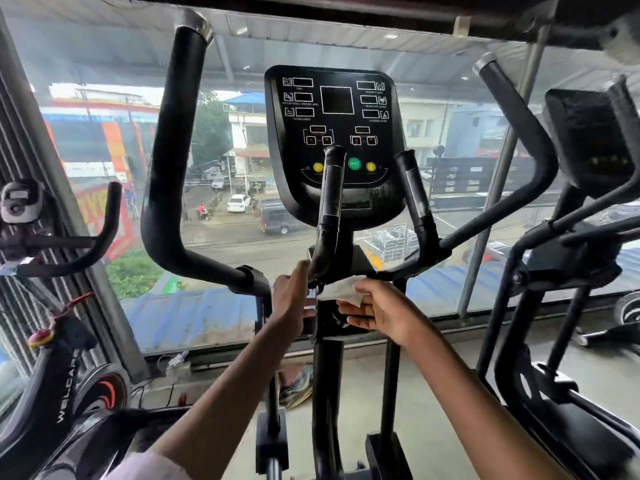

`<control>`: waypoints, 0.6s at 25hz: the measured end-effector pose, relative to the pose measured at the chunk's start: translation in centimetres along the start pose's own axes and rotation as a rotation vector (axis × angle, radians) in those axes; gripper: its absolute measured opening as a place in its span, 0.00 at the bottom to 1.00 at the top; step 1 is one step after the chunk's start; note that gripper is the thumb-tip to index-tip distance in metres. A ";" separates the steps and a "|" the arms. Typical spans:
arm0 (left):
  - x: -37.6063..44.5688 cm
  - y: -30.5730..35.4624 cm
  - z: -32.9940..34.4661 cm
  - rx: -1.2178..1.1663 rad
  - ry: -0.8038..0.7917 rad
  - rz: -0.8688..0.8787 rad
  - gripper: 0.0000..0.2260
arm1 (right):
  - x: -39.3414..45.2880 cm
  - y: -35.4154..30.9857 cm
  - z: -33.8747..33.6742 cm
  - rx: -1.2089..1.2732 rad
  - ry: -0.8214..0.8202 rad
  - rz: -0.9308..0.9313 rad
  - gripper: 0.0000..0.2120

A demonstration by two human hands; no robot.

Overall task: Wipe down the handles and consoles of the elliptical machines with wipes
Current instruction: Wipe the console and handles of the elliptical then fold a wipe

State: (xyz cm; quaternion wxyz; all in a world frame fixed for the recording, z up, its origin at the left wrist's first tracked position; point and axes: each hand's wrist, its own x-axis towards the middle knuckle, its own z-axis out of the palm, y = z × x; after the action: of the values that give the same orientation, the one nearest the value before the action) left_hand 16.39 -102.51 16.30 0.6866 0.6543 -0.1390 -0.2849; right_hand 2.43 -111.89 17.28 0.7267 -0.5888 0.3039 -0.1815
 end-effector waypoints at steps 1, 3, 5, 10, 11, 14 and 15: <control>-0.2 -0.5 -0.2 -0.016 -0.061 -0.033 0.19 | -0.1 0.1 0.4 -0.039 0.022 -0.016 0.09; -0.7 -1.1 -0.3 -0.052 -0.198 -0.083 0.13 | 0.0 0.2 1.6 -0.120 0.097 -0.058 0.06; -0.7 -1.2 -0.5 -0.107 -0.238 -0.075 0.10 | 0.2 0.2 2.6 -0.220 0.182 -0.116 0.05; 2.6 -1.2 -3.3 -0.206 -0.180 0.106 0.08 | 2.1 -1.8 5.0 -0.370 0.307 -0.201 0.04; 4.1 -1.6 -3.6 -0.203 -0.139 0.121 0.06 | 2.7 -2.6 5.4 -0.335 0.392 -0.249 0.05; 7.9 -2.7 -3.8 -0.122 0.099 0.098 0.10 | 4.5 -6.0 6.7 -0.220 0.534 -0.393 0.09; 8.7 -2.8 -3.6 -0.110 0.147 0.071 0.11 | 5.5 -7.0 7.3 -0.210 0.557 -0.410 0.13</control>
State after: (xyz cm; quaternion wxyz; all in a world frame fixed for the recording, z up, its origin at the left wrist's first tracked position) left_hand 24.80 -104.46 11.60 0.7394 0.6296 -0.0954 -0.2187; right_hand 11.96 -111.54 23.68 0.5002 -0.6369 0.3828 -0.4447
